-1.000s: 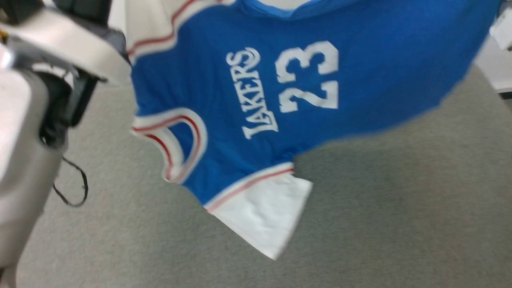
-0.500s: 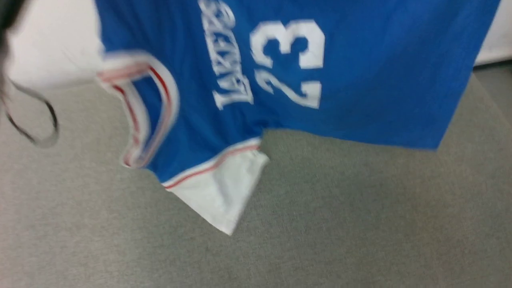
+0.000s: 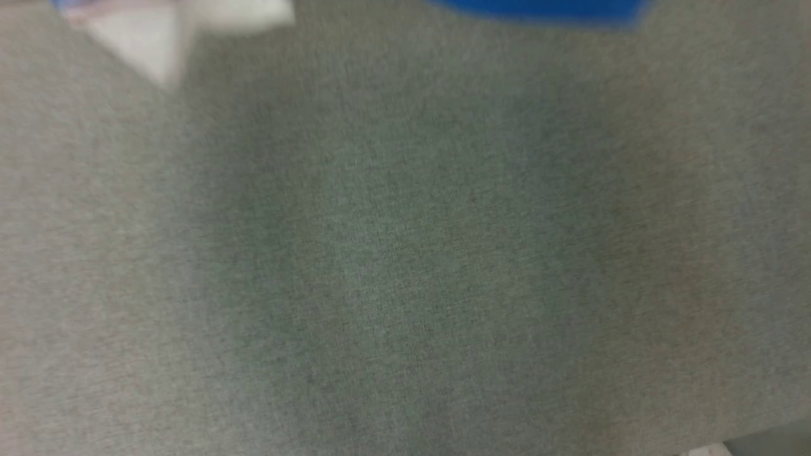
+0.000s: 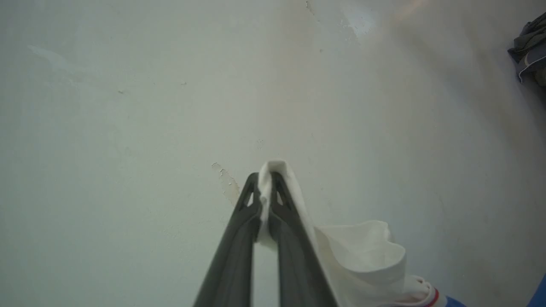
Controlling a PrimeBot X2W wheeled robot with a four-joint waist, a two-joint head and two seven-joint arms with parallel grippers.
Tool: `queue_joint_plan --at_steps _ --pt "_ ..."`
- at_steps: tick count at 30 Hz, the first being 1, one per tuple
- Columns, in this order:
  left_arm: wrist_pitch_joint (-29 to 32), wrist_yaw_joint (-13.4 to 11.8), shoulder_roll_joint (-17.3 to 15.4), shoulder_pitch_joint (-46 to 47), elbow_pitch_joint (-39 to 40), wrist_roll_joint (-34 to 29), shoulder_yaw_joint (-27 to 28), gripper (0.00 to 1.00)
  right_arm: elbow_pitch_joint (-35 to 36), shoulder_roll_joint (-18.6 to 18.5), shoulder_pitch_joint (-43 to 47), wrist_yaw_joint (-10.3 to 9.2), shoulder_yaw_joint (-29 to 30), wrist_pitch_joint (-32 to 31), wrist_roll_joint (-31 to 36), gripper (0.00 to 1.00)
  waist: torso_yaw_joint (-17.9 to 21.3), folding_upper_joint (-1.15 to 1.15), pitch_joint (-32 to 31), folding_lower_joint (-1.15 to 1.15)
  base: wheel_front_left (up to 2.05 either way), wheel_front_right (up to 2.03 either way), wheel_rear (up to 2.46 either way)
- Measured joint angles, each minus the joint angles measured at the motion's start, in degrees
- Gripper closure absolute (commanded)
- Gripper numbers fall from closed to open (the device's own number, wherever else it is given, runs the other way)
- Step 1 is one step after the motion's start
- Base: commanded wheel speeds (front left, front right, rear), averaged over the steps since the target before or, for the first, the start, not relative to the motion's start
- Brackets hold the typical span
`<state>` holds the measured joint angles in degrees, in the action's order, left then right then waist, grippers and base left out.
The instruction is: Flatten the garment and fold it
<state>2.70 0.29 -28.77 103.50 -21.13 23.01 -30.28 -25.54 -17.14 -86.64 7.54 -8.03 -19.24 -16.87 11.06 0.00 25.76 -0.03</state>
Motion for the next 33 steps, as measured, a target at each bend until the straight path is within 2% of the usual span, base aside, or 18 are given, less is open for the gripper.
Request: queue_joint_plan --at_steps 6,14,18,23,25,28,33 --pt "-5.41 4.20 0.33 4.95 -4.53 -0.42 -1.02 1.00 -4.72 -1.72 -4.47 0.01 -3.59 5.09 0.93 1.00 -0.08 0.00 5.88 0.02 0.00 0.00 0.00" --pt "-11.28 5.73 0.10 1.30 -5.91 2.36 -1.82 1.00 -6.94 -5.72 -5.43 0.01 -10.45 11.58 -1.38 1.00 -1.11 0.00 13.77 0.01 0.00 0.00 0.00" --pt "-12.88 6.30 -0.52 -5.25 -3.55 5.02 -3.32 1.00 -4.64 -7.86 -2.33 0.01 -15.11 14.35 -5.48 1.00 -1.97 0.00 16.60 0.01 0.00 0.00 0.00" --pt "-12.32 6.68 -2.60 -15.52 5.98 8.45 -5.75 1.00 3.85 -12.62 7.04 0.01 -18.59 16.16 -12.37 1.00 -3.45 0.00 17.03 0.02 0.00 0.00 0.00" --pt "-11.58 5.73 -3.88 -20.68 10.62 9.92 -5.95 1.00 8.24 -15.00 12.24 0.01 -18.22 16.46 -14.81 1.00 -3.83 0.00 16.25 0.03 0.00 0.00 0.00" --pt "-10.88 2.54 -5.71 -29.89 18.20 12.60 -5.93 1.00 13.70 -17.96 21.65 0.01 -15.67 16.16 -17.39 1.00 -4.31 0.00 14.42 0.04 0.00 0.00 0.00" --pt "-10.49 -3.67 -8.59 -46.06 29.51 14.83 -7.22 1.00 20.54 -19.68 39.32 0.01 -10.07 14.37 -18.61 1.00 -4.63 0.00 10.39 0.05 0.00 0.00 0.00"
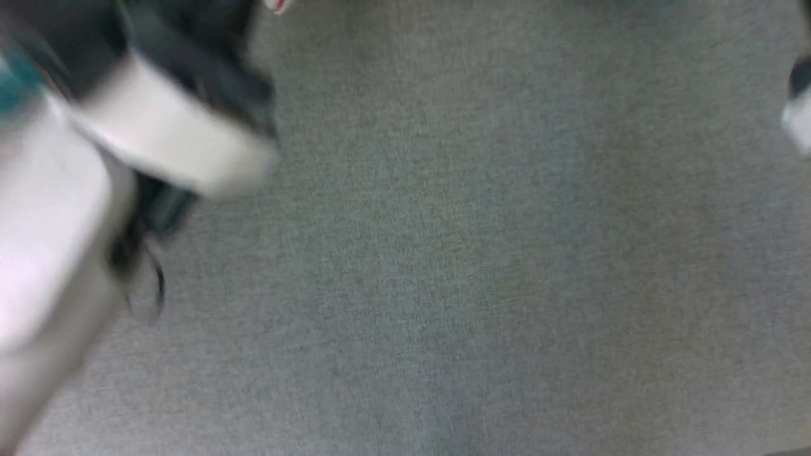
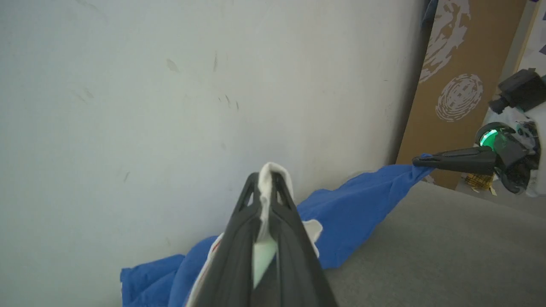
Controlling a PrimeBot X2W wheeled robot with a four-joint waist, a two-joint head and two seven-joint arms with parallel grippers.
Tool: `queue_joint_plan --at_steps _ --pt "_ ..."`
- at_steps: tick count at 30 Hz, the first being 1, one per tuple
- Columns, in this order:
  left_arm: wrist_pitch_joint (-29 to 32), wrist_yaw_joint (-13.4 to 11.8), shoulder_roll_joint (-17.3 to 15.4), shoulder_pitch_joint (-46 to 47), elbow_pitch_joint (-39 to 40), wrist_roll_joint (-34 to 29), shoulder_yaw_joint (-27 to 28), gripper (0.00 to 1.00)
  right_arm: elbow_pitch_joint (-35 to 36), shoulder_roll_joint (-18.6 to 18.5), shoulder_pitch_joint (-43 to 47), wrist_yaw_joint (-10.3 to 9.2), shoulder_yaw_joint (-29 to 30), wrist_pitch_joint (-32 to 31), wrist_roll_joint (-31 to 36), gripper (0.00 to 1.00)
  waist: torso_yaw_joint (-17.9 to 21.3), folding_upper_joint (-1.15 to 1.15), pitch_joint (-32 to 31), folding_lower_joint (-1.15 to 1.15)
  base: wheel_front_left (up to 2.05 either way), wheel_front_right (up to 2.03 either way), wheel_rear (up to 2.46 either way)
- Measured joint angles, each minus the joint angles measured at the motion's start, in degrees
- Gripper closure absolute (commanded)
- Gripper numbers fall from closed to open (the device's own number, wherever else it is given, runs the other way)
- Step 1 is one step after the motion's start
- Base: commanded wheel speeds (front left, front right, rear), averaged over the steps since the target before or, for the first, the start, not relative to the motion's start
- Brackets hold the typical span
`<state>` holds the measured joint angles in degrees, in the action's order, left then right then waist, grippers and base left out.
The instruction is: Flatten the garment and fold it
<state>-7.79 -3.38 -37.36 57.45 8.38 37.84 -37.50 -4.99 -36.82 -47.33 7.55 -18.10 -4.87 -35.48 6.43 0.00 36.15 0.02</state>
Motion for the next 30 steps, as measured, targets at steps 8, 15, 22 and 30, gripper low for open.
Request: queue_joint_plan --at_steps 8,15,22,30 --pt "1.38 -8.15 -3.70 -22.62 8.47 3.13 -5.27 1.00 6.60 5.55 22.87 -0.01 9.37 -4.94 0.66 1.00 -0.23 0.00 -7.27 0.00 0.00 0.00 0.00" --pt "3.77 -12.41 -5.25 -39.12 8.04 10.06 -9.54 1.00 8.73 9.29 39.24 -0.01 14.61 -10.43 1.81 1.00 -0.43 0.00 -13.89 0.00 0.00 0.00 0.00" --pt "6.81 -13.43 -6.04 -48.96 8.27 18.86 -11.13 1.00 11.18 9.84 51.55 -0.01 17.13 -17.03 1.74 1.00 -0.58 0.00 -19.71 0.00 0.00 0.00 0.00" --pt "12.61 -14.85 -8.72 -56.22 10.44 26.92 -12.84 1.00 13.24 7.75 62.60 -0.01 17.09 -26.41 -0.89 1.00 -0.85 0.00 -24.57 -0.01 0.00 0.00 0.00"
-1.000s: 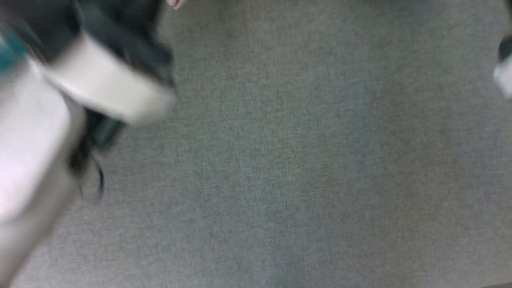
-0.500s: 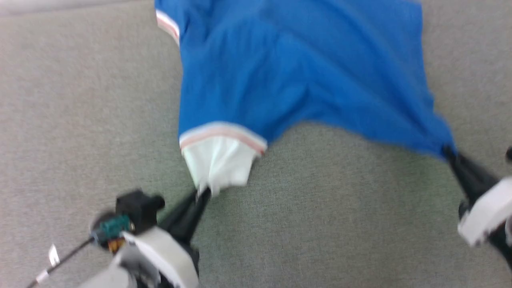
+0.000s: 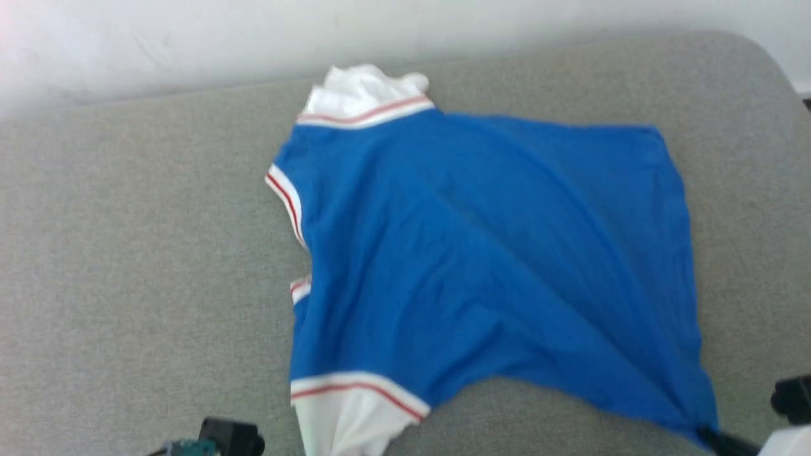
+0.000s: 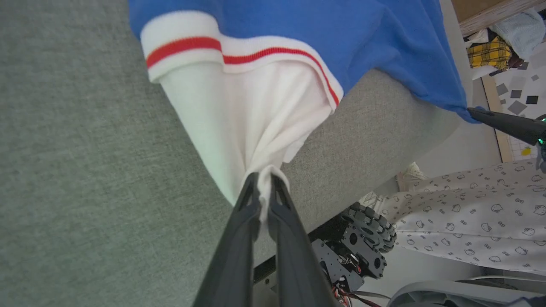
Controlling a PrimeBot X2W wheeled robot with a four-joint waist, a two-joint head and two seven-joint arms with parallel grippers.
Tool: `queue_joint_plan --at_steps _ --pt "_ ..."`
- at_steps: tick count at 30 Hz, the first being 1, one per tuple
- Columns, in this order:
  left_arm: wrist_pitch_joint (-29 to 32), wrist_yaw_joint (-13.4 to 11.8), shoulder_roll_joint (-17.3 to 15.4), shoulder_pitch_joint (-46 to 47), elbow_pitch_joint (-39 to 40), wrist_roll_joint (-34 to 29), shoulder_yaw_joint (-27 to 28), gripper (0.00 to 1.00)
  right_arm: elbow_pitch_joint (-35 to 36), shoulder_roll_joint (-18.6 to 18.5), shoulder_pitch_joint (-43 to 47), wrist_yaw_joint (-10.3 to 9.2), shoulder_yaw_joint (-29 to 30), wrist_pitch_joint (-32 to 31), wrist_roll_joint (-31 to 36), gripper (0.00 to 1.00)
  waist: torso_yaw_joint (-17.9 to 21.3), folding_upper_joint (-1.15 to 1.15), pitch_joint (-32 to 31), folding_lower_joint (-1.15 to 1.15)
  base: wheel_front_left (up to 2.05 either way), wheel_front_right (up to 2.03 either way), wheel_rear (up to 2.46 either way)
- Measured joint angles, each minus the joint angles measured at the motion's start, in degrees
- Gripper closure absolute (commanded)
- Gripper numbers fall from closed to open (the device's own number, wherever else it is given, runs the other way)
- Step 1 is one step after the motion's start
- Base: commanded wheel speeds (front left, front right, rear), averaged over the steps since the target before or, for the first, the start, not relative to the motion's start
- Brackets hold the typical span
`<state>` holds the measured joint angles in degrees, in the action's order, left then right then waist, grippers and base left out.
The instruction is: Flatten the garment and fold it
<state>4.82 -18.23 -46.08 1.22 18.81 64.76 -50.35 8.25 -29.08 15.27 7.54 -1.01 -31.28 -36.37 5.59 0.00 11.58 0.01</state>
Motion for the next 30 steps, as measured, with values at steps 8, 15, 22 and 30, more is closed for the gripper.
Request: queue_joint_plan --at_steps 8,15,22,30 --pt "2.75 -0.97 -3.70 -6.28 4.93 5.66 -0.76 1.00 4.17 -0.18 6.84 0.00 2.49 -9.67 -3.88 1.00 -0.38 0.00 -2.09 -0.01 0.00 0.00 0.00" --pt "-1.59 -3.08 -6.38 -6.89 7.61 3.74 2.38 1.00 8.32 0.93 8.24 0.00 7.70 -8.59 -3.05 1.00 -1.04 0.00 -1.96 -0.01 0.00 0.00 0.00" --pt "-3.58 -3.63 -6.68 0.73 9.89 -3.45 5.34 1.00 10.12 0.58 1.33 0.00 8.51 -2.82 -0.24 1.00 -1.03 0.00 0.41 -0.02 0.00 0.00 0.00" --pt "-3.22 -3.32 -6.42 16.16 9.45 -13.83 8.27 1.00 9.85 -1.82 -10.28 0.00 9.26 4.99 2.59 1.00 -0.80 0.00 5.77 -0.02 0.00 0.00 0.00"
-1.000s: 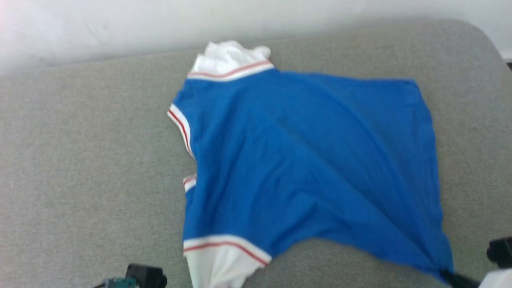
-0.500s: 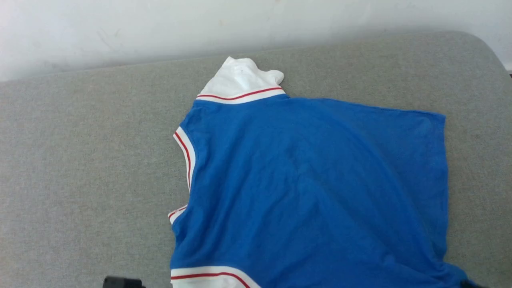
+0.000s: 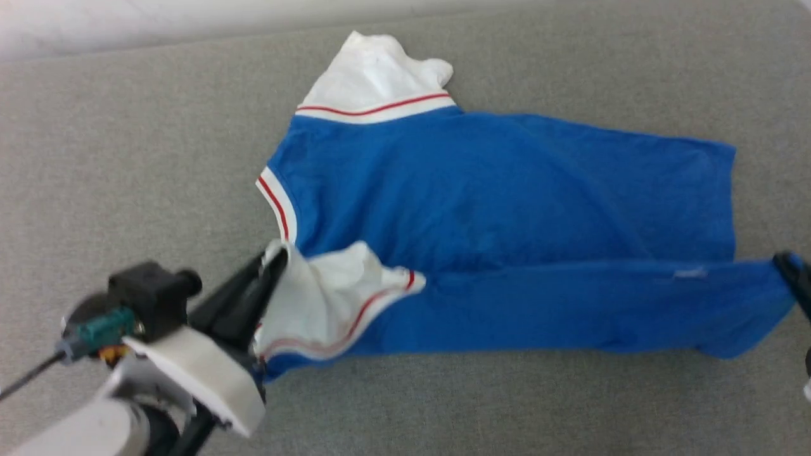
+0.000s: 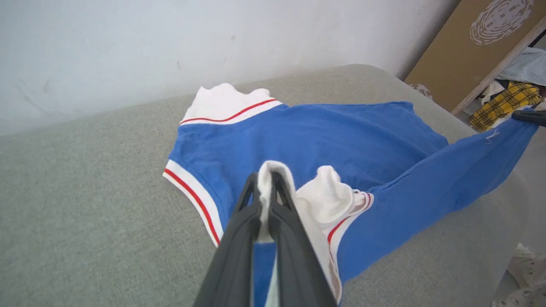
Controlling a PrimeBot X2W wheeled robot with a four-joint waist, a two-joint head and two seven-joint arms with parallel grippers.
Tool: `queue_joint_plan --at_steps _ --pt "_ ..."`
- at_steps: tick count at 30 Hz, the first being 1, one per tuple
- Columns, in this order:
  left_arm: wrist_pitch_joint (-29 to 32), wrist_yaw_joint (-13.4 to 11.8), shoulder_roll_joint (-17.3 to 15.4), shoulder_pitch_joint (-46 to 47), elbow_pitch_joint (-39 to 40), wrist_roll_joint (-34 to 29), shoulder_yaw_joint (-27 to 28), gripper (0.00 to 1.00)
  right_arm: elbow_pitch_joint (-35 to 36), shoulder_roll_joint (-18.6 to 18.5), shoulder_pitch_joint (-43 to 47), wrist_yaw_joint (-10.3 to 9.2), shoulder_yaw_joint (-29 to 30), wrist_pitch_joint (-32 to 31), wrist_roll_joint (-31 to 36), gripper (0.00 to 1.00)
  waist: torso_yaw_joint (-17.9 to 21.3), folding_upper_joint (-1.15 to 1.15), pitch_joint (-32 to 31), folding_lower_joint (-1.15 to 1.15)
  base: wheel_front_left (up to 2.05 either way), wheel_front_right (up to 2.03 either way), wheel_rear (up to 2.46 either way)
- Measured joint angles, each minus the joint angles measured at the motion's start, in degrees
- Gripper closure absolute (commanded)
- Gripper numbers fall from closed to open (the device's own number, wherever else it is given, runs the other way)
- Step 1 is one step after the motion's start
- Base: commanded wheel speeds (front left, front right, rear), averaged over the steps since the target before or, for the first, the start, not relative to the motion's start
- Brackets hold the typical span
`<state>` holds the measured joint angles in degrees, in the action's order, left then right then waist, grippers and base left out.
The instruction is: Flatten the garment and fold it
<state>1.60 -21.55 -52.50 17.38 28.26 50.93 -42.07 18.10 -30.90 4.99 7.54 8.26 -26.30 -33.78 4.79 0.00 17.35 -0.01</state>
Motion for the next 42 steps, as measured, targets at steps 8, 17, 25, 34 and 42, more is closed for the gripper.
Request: queue_joint_plan --at_steps 8,17,25,34,42 --pt "0.97 3.42 4.91 12.52 -6.17 -5.68 0.02 1.00 -4.90 -2.25 -9.29 0.00 -3.67 3.38 1.07 1.00 0.35 0.00 6.57 -0.01 0.00 0.00 0.00" --pt "2.91 7.71 9.68 17.03 -17.59 -5.34 -2.60 1.00 -13.81 -4.09 -16.55 0.00 -10.84 5.22 1.34 1.00 1.16 0.00 13.13 0.00 0.00 0.00 0.00" --pt "3.25 8.84 11.67 18.33 -22.80 -4.88 -3.21 1.00 -18.96 -4.34 -19.43 0.02 -14.06 6.22 -0.68 0.20 1.81 0.00 14.47 0.01 0.00 0.00 0.00" --pt "-1.42 7.23 12.73 15.28 -24.62 -3.24 -1.87 0.00 -19.45 -4.14 -18.80 0.00 -13.32 6.97 -1.58 0.00 1.61 0.00 10.90 0.01 0.00 0.00 0.00" --pt "-12.83 0.62 12.55 4.22 -19.42 -2.58 2.13 0.00 -13.84 1.15 -12.12 0.00 -3.68 11.39 3.34 0.00 1.38 0.00 4.95 0.02 0.00 0.00 0.00"
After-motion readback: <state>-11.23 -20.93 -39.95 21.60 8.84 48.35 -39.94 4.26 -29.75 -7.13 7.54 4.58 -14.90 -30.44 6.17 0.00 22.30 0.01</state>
